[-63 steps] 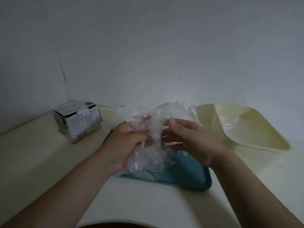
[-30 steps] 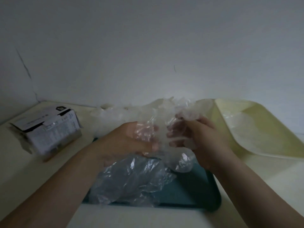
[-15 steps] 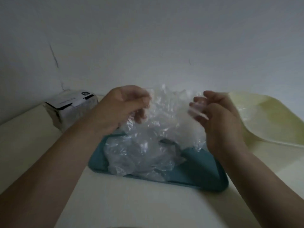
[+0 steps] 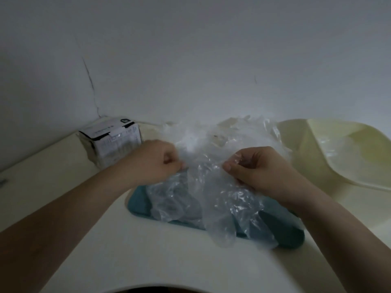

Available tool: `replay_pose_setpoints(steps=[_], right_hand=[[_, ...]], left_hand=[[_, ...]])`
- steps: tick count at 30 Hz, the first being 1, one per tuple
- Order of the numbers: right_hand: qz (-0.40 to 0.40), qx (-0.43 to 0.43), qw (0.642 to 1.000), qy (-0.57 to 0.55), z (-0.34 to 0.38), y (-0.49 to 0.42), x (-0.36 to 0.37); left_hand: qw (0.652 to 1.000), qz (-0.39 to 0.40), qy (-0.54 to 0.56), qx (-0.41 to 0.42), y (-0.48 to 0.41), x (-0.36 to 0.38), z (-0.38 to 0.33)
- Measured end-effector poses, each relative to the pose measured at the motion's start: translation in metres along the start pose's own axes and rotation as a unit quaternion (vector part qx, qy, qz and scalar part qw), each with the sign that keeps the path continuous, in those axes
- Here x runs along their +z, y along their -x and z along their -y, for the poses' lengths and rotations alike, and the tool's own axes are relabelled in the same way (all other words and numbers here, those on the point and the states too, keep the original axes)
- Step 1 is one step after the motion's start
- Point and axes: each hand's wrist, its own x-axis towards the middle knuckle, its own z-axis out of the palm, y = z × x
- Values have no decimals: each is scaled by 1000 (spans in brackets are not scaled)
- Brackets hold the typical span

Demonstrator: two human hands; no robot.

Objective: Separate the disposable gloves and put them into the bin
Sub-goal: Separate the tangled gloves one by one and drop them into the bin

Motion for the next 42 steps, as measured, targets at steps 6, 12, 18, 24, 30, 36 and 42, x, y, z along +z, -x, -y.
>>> replay_pose_setpoints(steps=[6,12,18,24,30,36,42], right_hand=[[30,-18,997,66,-6,-6,5],[48,-34,996,63,-7,-3,2],[83,-46,995,-32,-8,-5,-7],[15,-170,982,78,-7,-5,-5],[-16,-234,967,95,-5,-4,-4],[-40,-155,987,-1,1,-2,-17],[-119,-109,977,-138,7,-2,-17]], left_hand=[[992,84,-98,-16,21,27,34],[998,10,66,3,7,14,8],[995,-54,83,23,-1,0,-15],[990,-66,111,54,-1,-9,-38],[975,-30,158,152,-3,-17,-81],[962,-39,231,137,-8,-31,-88],[870,8,490,-55,-19,-31,-61]])
